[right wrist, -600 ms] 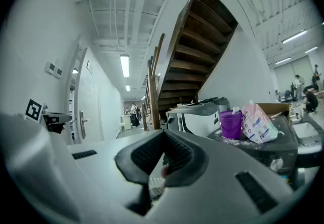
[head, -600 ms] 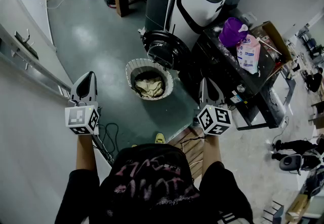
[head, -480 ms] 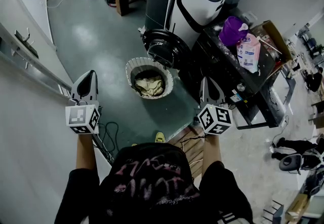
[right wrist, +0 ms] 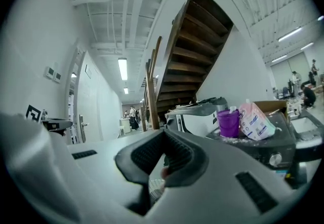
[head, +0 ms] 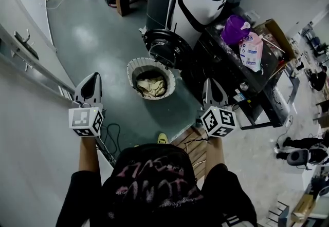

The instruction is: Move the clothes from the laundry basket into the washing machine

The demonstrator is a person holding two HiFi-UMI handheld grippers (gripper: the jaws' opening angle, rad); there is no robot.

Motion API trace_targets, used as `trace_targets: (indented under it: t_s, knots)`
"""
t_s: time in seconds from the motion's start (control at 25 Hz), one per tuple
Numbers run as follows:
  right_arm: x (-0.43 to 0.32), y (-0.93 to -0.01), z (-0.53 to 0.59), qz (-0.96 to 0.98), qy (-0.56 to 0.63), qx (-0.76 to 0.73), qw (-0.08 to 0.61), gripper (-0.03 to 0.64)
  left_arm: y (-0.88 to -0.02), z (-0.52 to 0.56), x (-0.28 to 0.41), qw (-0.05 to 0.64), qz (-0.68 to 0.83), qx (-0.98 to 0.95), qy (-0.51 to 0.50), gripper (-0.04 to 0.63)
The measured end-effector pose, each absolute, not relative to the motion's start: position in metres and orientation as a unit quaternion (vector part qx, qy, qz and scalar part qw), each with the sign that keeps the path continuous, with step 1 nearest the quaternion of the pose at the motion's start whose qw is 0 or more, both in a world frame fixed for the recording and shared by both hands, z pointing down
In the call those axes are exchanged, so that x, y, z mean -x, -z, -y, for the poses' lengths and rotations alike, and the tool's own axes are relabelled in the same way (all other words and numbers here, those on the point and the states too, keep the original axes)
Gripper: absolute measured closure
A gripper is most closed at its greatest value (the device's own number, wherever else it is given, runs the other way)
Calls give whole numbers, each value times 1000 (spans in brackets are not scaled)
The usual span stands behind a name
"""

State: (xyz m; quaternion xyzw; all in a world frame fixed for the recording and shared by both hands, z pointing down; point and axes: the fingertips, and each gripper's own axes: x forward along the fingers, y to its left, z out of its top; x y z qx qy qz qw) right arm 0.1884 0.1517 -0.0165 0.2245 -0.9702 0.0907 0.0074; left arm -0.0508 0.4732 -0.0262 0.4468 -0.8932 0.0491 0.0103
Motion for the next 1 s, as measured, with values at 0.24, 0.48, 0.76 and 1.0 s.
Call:
trace_targets:
  t_s: [0.24,0.48,0.76,1.0]
  knots:
    - [-194,15,-155,969,-85,-231,4,611,18,-473,47,18,890,-452,-51,583]
    - [-193,13,-162,970,-89,-225,6,574,13,-474,45,24,886,-460,-44,555]
    - [-195,16,-166,973,-89,-215,1,437,19,-474,43,22,884,-465,-40,433]
    - [-195,15,-173,974,-93,-205,0,319,16,-479,41,29,883,-467,-32,402]
